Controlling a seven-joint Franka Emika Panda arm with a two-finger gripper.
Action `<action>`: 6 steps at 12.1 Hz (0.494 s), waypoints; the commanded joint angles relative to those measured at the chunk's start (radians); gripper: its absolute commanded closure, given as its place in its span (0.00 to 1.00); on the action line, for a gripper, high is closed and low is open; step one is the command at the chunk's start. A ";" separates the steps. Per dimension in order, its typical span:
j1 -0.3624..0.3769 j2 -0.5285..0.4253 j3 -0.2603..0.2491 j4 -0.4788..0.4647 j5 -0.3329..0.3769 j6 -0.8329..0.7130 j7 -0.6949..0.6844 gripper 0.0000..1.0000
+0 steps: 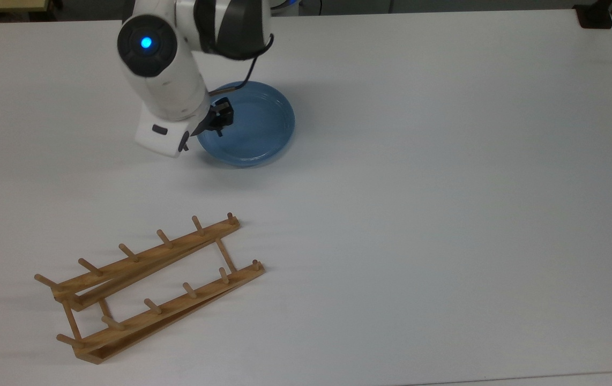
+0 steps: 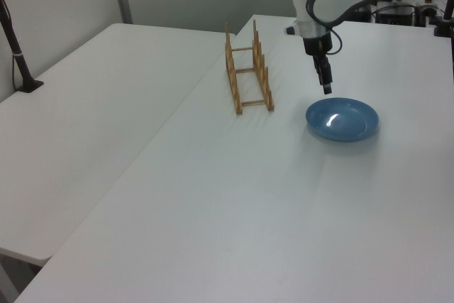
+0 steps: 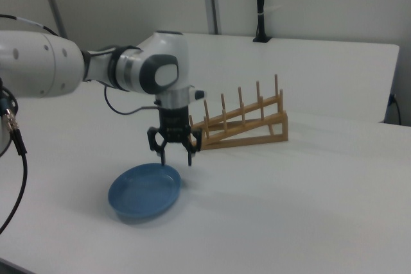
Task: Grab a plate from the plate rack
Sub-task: 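Open the gripper and raise it away from the plate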
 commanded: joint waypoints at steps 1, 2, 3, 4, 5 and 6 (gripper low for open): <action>0.073 -0.139 -0.003 -0.008 -0.014 -0.005 0.260 0.00; 0.094 -0.190 -0.003 -0.008 -0.010 -0.044 0.343 0.00; 0.108 -0.254 -0.004 -0.011 -0.009 -0.084 0.444 0.00; 0.111 -0.320 -0.004 -0.014 -0.003 -0.118 0.524 0.00; 0.110 -0.376 -0.012 -0.022 0.007 -0.136 0.540 0.00; 0.110 -0.426 -0.015 -0.043 0.016 -0.141 0.551 0.00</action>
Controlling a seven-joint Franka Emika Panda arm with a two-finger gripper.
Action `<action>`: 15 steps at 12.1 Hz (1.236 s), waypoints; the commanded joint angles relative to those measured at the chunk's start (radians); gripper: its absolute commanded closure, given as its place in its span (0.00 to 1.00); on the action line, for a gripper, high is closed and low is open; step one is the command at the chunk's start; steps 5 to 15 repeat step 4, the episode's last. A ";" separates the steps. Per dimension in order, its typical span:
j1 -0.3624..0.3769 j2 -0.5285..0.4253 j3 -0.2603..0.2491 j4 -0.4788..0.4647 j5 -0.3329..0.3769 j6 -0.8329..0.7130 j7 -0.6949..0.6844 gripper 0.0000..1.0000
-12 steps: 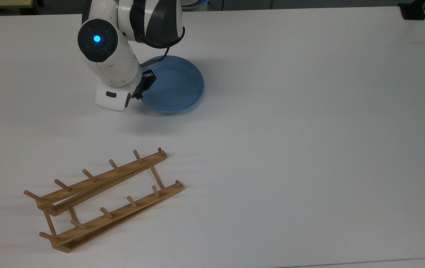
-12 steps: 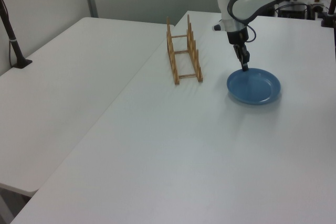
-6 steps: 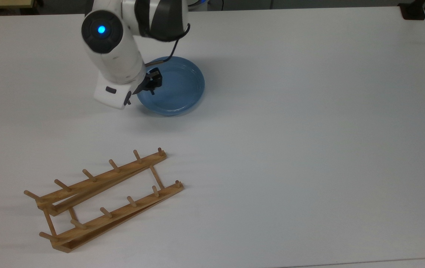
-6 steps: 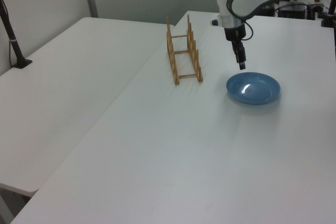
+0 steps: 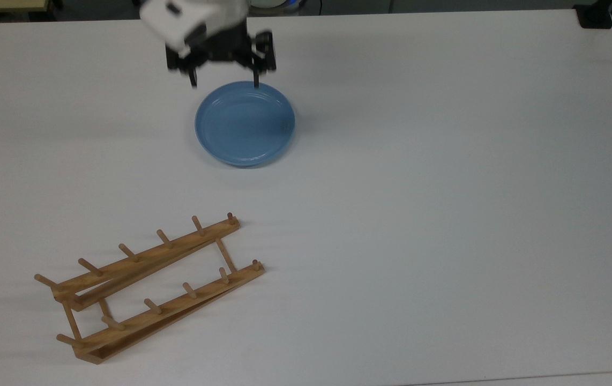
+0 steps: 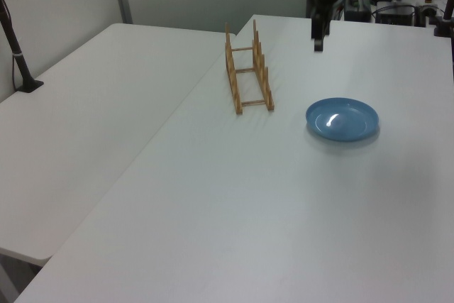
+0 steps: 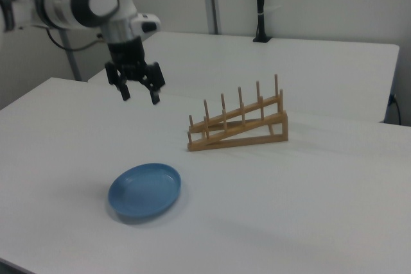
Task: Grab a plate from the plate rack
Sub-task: 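Open the gripper and raise it away from the plate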
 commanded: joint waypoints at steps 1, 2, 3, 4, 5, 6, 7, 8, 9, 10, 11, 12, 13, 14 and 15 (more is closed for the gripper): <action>0.006 -0.171 -0.019 -0.100 0.018 -0.033 0.064 0.00; 0.006 -0.173 -0.019 -0.101 0.018 -0.054 0.064 0.00; 0.006 -0.170 -0.019 -0.101 0.018 -0.057 0.064 0.00; 0.006 -0.170 -0.019 -0.099 0.018 -0.057 0.064 0.00; 0.006 -0.170 -0.019 -0.099 0.018 -0.057 0.064 0.00; 0.006 -0.170 -0.019 -0.099 0.018 -0.057 0.064 0.00; 0.006 -0.170 -0.019 -0.099 0.018 -0.057 0.064 0.00; 0.006 -0.170 -0.019 -0.099 0.018 -0.057 0.064 0.00; 0.006 -0.170 -0.019 -0.099 0.018 -0.057 0.064 0.00; 0.006 -0.170 -0.019 -0.099 0.018 -0.057 0.064 0.00; 0.006 -0.170 -0.019 -0.099 0.018 -0.057 0.064 0.00; 0.006 -0.170 -0.019 -0.099 0.018 -0.057 0.064 0.00; 0.006 -0.170 -0.019 -0.099 0.018 -0.057 0.064 0.00; 0.006 -0.170 -0.019 -0.099 0.018 -0.057 0.064 0.00; 0.006 -0.170 -0.019 -0.099 0.018 -0.057 0.064 0.00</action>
